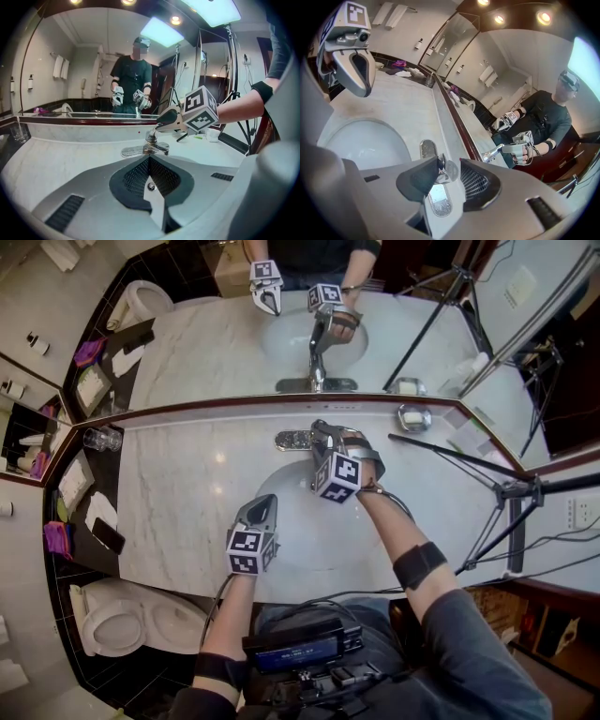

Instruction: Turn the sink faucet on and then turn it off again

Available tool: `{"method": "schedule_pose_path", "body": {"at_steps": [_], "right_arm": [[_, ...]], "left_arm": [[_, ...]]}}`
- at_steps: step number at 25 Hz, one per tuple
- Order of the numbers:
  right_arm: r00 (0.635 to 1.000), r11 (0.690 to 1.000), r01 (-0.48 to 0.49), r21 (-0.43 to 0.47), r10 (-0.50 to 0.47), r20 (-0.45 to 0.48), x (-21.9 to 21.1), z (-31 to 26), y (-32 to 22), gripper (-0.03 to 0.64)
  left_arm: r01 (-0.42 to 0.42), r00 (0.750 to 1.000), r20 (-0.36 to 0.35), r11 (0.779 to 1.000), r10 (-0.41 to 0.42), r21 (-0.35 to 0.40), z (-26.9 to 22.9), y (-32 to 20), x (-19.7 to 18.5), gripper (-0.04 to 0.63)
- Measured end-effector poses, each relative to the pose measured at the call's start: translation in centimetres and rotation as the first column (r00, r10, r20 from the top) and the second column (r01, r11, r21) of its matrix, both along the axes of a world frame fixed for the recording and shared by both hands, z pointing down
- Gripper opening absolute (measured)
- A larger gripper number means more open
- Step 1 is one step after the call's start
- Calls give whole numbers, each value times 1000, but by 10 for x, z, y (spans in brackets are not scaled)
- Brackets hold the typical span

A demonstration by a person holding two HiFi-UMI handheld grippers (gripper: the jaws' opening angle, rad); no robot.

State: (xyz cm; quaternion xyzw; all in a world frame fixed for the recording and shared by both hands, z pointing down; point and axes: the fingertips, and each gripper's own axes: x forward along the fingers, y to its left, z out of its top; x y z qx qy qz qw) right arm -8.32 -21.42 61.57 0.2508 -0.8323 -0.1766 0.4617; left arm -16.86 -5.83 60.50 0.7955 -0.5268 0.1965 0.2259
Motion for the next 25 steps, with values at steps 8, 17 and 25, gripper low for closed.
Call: {"method": "schedule_pose_path", "body": {"at_steps": [8, 17, 25], "right_arm": [[1000, 999, -28, -38, 29, 9, 1, 2, -2, 170], [998, 996, -60, -59, 61, 15, 4, 2, -1, 173], [998, 995, -60, -80, 62, 26, 15, -8, 17, 172]], "left_arm": [[5, 1000, 0, 1000, -5, 1, -1, 1, -1, 0], [16, 1000, 3, 1000, -16, 13, -5, -1, -2, 0], [35, 999, -2, 999, -35, 17, -10, -5, -9, 0]]}}
